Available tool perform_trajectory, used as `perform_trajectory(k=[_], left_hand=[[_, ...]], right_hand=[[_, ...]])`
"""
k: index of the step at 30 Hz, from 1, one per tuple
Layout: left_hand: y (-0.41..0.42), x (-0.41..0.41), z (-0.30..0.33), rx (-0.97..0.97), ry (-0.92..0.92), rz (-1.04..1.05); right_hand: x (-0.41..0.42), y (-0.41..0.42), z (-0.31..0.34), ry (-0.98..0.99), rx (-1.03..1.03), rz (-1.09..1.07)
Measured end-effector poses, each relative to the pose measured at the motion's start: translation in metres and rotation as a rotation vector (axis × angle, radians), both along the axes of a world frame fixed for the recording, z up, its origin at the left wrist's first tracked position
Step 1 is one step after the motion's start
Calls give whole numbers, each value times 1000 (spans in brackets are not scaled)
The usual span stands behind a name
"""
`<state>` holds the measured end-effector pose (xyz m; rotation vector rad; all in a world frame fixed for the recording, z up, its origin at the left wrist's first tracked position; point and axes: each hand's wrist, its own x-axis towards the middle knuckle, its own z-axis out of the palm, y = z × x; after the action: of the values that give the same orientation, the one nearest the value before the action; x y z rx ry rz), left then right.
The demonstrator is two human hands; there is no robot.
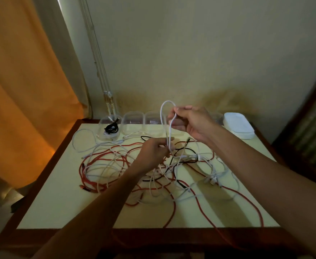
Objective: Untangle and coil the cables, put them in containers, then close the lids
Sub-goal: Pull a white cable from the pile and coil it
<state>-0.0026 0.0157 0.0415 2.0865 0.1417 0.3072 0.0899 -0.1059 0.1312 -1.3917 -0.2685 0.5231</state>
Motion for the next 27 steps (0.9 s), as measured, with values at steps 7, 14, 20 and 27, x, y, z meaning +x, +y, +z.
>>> perform_trajectory(k=[7, 14, 20, 27], left_hand=[[-29, 8, 34, -411, 41, -60], [-2, -8, 7, 196, 300, -19], [1, -23, 7, -500, 51, 326], [9, -5, 47, -405, -259, 295]], right_hand=[[-6, -50, 10, -61, 12, -157], [5, -102, -10, 89, 56, -345], [-19, -123, -29, 5, -36, -245], [-25, -122, -22, -334, 14, -371]])
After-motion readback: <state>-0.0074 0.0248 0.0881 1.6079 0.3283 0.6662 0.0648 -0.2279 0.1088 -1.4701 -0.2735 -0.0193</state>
